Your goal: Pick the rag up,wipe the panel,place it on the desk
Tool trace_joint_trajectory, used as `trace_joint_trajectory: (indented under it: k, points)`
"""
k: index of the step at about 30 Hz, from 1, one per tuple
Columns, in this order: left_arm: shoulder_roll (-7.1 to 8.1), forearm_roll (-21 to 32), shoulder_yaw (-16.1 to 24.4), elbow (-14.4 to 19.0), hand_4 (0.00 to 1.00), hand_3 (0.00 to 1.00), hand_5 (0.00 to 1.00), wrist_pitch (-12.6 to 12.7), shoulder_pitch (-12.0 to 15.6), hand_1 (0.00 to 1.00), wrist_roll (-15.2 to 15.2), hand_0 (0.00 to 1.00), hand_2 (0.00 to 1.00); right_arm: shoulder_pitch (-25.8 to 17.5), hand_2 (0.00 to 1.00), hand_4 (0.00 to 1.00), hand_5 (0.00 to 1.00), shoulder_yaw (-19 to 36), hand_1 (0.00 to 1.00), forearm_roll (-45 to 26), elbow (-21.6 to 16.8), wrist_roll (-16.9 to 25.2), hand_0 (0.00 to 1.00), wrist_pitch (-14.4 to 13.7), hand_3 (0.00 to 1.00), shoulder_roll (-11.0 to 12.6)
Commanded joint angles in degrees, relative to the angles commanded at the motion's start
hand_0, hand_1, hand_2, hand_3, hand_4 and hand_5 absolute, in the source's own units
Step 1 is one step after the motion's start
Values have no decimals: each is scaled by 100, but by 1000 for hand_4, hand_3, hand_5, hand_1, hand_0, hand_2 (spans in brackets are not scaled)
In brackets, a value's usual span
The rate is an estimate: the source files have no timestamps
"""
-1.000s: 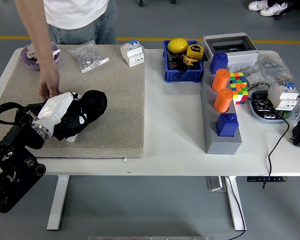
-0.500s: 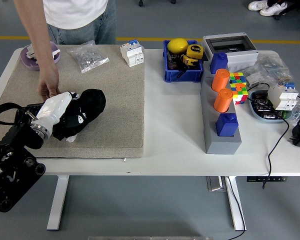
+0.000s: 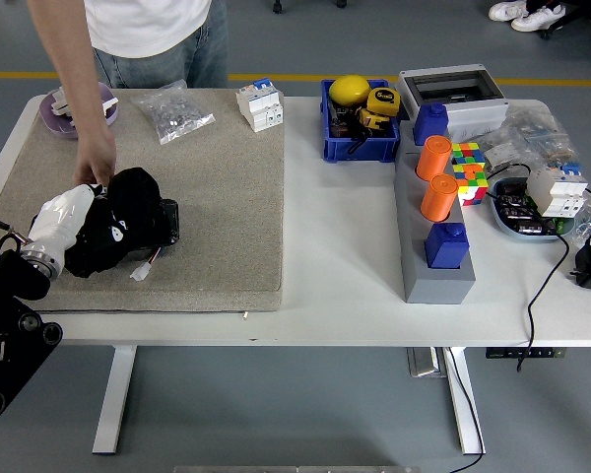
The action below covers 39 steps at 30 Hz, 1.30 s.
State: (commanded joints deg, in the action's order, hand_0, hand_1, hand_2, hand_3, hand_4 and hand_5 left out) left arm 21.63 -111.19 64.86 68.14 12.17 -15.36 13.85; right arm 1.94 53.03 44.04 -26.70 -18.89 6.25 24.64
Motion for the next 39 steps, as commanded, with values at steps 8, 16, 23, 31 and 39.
trace_joint_trajectory:
  k: [8,16,23,31,39]
  points:
    - [151,-67,314,-171,69,438,2,53,152,110,4,189,533,-9,716,998,601,6,556,1,1,-2,733,5,753,2]
    - [267,-113,640,-373,71,438,2,80,261,111,0,188,532,-6,717,998,601,26,556,7,-3,0,733,3,753,-2]
    - [344,-120,757,-431,71,438,2,66,287,111,24,188,530,-2,716,998,602,63,556,17,0,-1,734,3,753,-3]
    - [401,-150,977,-505,73,439,2,82,396,111,-21,186,529,-26,717,998,603,95,555,36,1,6,734,5,753,-21]
    - [434,-186,1060,-454,73,438,2,72,497,111,-8,185,529,-23,717,998,603,117,555,45,-9,9,734,0,753,-17]
